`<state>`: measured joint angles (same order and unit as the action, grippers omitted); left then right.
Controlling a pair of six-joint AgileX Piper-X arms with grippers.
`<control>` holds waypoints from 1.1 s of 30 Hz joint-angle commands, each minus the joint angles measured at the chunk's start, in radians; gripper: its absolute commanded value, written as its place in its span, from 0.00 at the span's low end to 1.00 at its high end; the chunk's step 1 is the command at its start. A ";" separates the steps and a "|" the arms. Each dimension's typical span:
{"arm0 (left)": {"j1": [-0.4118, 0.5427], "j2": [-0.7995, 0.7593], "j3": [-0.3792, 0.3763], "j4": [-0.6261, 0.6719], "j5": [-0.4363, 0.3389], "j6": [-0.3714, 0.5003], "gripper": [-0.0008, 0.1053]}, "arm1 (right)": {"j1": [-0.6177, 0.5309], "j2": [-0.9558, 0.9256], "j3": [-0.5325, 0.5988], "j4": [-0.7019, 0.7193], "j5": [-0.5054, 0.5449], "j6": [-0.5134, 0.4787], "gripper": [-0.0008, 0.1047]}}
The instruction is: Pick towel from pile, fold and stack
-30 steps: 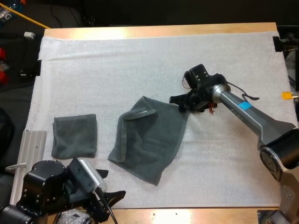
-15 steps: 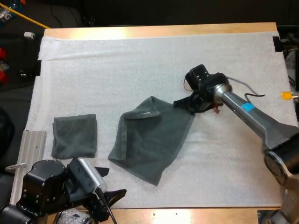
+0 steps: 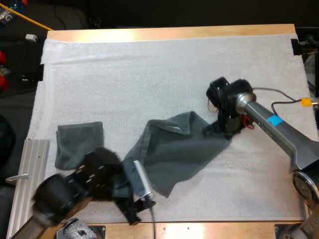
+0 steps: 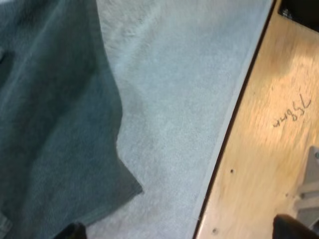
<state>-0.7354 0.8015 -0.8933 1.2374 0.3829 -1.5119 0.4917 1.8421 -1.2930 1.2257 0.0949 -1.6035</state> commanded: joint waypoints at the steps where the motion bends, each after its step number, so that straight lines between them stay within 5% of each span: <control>1: -0.015 0.018 0.000 -0.017 -0.019 0.020 0.66 | 0.000 -0.027 0.027 0.006 0.006 -0.006 0.01; 7: -0.038 0.132 0.000 -0.079 -0.082 0.078 0.66 | 0.000 -0.094 0.136 -0.086 0.006 0.036 0.01; 16: -0.049 0.272 0.011 -0.125 -0.126 0.148 0.58 | -0.011 -0.111 0.152 -0.129 0.006 0.059 0.01; 19: -0.102 0.297 0.052 -0.159 -0.135 0.150 0.58 | -0.012 -0.111 0.152 -0.129 0.006 0.059 0.01; 24: -0.232 0.318 0.133 -0.221 -0.275 0.150 0.58 | -0.012 -0.111 0.152 -0.134 0.006 0.058 0.01; 33: -0.327 0.423 0.186 -0.354 -0.383 0.148 0.58 | -0.012 -0.111 0.152 -0.136 0.006 0.057 0.01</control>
<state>-1.0590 1.2236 -0.7078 0.8967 0.0210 -1.3702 0.4838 1.7437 -1.1416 1.0925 0.0949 -1.5493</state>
